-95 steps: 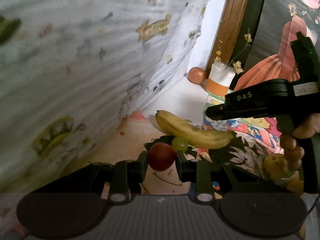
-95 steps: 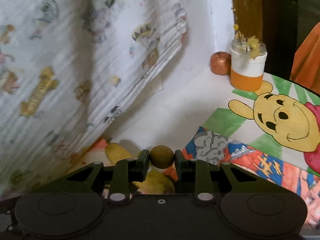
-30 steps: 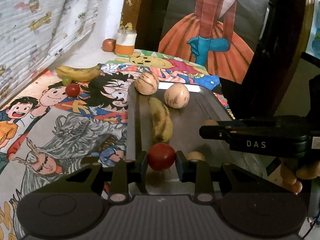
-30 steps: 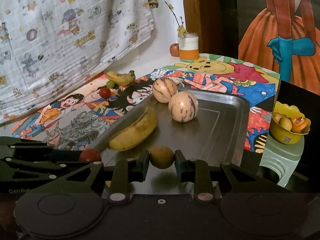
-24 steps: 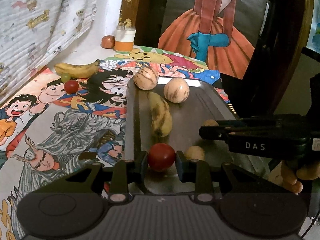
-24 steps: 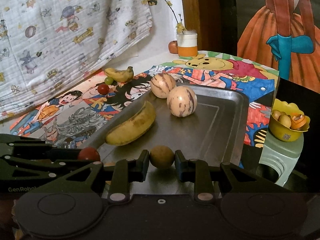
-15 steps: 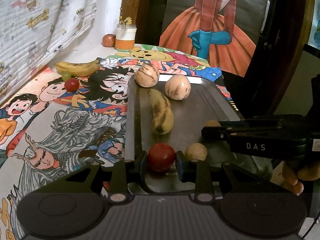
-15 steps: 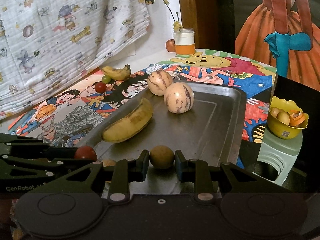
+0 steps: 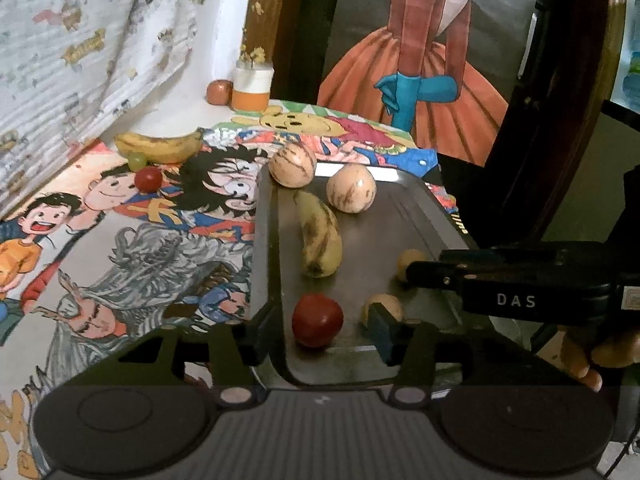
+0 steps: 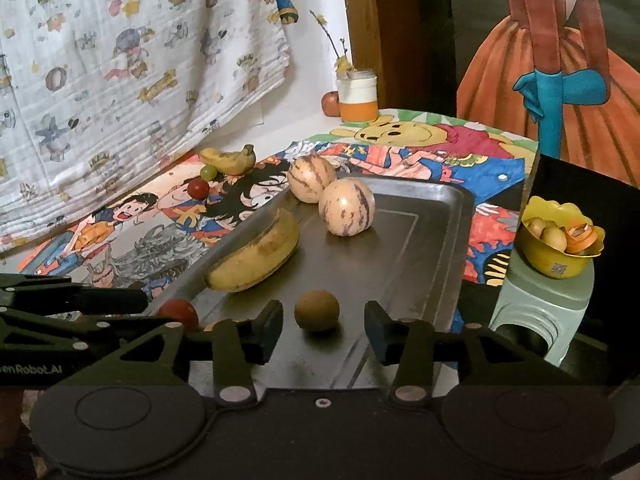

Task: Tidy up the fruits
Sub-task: 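Carry the brown fruit and tomato over the tray and open both tools to drop them, then withdraw both tools from the tray toward the green grape and remaining tomato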

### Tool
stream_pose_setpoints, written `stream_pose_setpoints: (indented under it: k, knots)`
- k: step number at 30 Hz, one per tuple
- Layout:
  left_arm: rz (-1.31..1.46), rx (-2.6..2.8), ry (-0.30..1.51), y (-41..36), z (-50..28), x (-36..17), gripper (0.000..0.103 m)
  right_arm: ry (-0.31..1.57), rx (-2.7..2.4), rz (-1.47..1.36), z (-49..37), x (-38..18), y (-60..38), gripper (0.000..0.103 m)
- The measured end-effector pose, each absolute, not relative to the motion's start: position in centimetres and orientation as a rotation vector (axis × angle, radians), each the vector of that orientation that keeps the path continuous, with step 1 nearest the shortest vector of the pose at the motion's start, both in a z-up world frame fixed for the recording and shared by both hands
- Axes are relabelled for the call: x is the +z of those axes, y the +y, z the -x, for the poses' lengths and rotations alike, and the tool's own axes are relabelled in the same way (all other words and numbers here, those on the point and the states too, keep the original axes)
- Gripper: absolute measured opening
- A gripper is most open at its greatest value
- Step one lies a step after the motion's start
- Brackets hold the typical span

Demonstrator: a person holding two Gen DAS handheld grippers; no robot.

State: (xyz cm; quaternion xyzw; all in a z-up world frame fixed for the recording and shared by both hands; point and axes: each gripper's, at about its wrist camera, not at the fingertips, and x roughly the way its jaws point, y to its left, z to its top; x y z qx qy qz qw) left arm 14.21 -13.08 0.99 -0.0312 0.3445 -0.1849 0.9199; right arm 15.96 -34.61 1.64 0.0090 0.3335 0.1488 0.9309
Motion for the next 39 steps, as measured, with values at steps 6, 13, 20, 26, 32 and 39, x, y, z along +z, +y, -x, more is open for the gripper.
stream_pose_setpoints:
  k: [6, 13, 20, 26, 32, 39]
  knots:
    - [0.100, -0.344, 0.682, -12.0, -13.2, 1.8, 0.073, 0.657, 0.291, -0.024, -14.8, 2.7, -34.7, 0.064]
    - [0.142, -0.278, 0.647, -10.4, -12.1, 2.7, 0.093, 0.634, 0.274, -0.041, -13.0, 3.8, -35.0, 0.083]
    - [0.174, -0.216, 0.635, -8.9, -10.8, 3.5, 0.103, 0.619, 0.266, -0.083, -10.3, 4.9, -35.2, 0.102]
    - [0.159, -0.190, 0.653, -7.8, -9.2, 4.0, 0.103, 0.632, 0.249, -0.079, -7.5, 5.6, -34.7, 0.102]
    - [0.125, -0.157, 0.694, -7.0, -8.0, 4.0, 0.103, 0.702, 0.229, -0.082, -5.8, 5.8, -33.8, 0.102]
    - [0.134, -0.116, 0.711, -5.1, -6.6, 3.9, 0.103, 0.803, 0.282, -0.102, -4.4, 5.8, -31.9, 0.102]
